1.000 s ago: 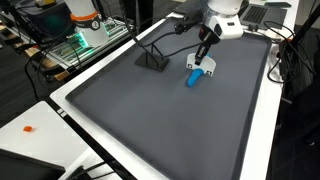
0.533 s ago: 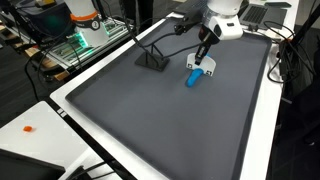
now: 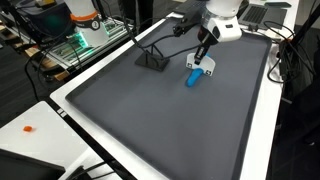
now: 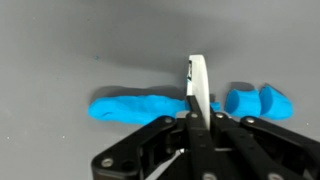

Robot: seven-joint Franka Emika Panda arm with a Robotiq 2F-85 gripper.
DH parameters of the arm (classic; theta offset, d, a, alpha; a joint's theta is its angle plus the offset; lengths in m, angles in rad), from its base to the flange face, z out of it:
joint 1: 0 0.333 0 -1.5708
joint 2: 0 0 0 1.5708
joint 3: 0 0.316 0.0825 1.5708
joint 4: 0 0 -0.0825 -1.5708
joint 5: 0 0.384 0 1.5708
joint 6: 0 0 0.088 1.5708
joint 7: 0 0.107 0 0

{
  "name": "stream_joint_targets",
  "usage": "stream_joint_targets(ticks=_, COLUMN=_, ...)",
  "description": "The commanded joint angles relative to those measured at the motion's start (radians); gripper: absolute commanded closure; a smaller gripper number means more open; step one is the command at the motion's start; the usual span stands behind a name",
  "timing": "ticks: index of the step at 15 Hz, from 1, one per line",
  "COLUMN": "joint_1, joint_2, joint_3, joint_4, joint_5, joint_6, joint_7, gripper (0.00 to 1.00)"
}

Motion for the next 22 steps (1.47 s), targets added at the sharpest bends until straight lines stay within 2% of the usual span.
stream_joint_targets(ticks=1, joint_1=-0.012, joint_2=-0.010, joint_3=0.022, joint_4=-0.039, joint_5=0.030, joint_6=-0.030, joint_7=-0.018, gripper=0.99)
stream_joint_targets(ticks=22, joint_1=-0.007, joint_2=-0.097, joint_3=-0.015, joint_4=-0.007, joint_5=-0.020, joint_6=-0.073, joint_7=0.000, gripper=0.99)
